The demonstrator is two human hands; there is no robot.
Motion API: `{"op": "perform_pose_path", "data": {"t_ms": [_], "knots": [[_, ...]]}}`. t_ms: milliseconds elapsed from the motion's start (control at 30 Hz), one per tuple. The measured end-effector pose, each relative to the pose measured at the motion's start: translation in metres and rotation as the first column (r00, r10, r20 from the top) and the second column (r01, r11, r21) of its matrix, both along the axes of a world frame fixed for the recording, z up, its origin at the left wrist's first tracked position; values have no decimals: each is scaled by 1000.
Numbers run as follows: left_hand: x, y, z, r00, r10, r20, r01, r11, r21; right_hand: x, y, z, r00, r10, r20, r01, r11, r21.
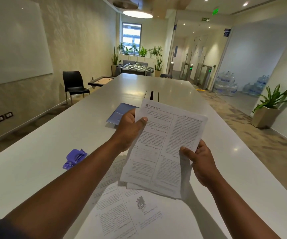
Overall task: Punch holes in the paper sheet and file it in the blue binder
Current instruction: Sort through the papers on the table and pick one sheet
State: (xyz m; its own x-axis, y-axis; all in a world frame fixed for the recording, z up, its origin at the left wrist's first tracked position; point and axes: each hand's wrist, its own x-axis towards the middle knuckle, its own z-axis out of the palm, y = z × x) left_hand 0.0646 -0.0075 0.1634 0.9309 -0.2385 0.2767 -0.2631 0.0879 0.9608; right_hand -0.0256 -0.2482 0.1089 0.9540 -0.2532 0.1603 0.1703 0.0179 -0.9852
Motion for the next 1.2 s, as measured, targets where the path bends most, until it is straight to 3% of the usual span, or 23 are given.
{"op": "perform_pose_path", "data": {"t_ms": [133,333,500,633,800,967,1200], "knots": [[-1,-2,6,998,8,60,-6,1000,-21,-1,-1,11,1000,-18,23,16,998,54],[-6,-8,-18,999,46,9,-46,999,24,-2,-3,14,997,-30,74,26,998,54],[-6,-7,-16,993,104,47,-102,993,-53,-2,-7,17,993,40,115,-49,995,81],[-7,-9,-27,995,95,-13,-95,991,-91,-1,-7,8,994,56,93,-61,997,49],[-15,-11,-55,999,24,-35,-22,998,59,-1,-3,-10,1000,15,-12,-16,998,-68],[-11,-8,-45,1000,27,-1,-27,999,46,0,-2,4,999,-9,43,13,995,-103],[-15,-9,-64,997,-35,-70,39,997,61,-2,-3,-6,1000,-12,-9,10,990,-139]]}}
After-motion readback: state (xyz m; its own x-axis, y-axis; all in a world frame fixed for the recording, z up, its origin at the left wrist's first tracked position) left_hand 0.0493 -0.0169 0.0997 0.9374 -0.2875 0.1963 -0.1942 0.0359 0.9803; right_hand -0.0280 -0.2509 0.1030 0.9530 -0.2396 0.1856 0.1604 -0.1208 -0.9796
